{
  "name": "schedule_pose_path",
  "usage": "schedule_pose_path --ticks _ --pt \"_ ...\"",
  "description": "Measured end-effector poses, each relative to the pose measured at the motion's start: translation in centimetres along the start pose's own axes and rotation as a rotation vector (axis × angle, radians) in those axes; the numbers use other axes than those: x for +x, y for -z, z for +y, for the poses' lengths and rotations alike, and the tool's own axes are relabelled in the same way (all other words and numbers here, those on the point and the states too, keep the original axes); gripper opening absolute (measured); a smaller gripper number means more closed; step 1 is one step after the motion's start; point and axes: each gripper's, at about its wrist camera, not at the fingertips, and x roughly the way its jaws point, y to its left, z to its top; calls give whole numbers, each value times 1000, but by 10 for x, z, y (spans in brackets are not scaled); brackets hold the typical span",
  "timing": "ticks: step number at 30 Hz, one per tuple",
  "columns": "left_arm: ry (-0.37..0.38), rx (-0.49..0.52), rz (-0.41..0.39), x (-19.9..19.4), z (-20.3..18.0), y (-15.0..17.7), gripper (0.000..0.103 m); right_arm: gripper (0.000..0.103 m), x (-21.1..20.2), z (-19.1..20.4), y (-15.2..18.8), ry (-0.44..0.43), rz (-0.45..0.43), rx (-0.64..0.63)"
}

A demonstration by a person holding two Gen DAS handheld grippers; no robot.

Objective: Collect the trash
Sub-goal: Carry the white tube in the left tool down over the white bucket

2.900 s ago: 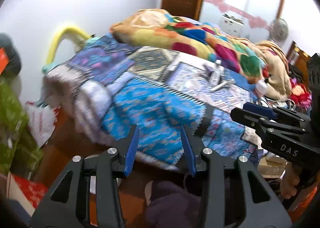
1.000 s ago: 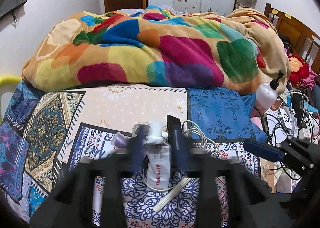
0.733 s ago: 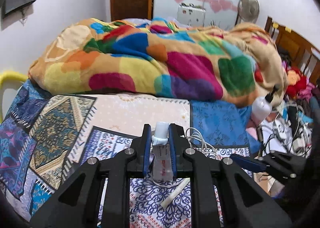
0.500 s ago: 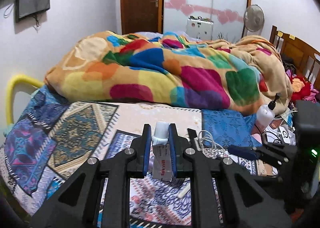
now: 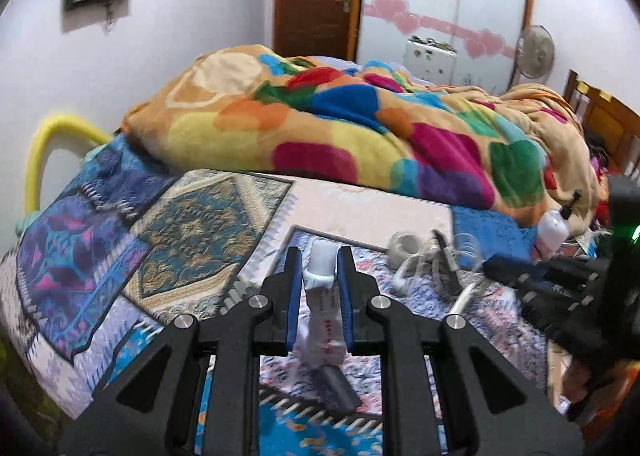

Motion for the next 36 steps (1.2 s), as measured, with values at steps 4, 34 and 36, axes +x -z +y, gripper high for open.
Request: schedule_pose_path --ticks 4,34,36 --pt "23 -66 -17 -9 19 8 17 11 -5 2 -9 -11 -29 21" --pt "-147 -136 15 -124 110 39 17 11 -84 109 -44 -53 -135 -80" --pt "-170 -150 26 -137 125 50 17 11 -85 126 -42 -76 -130 -96"
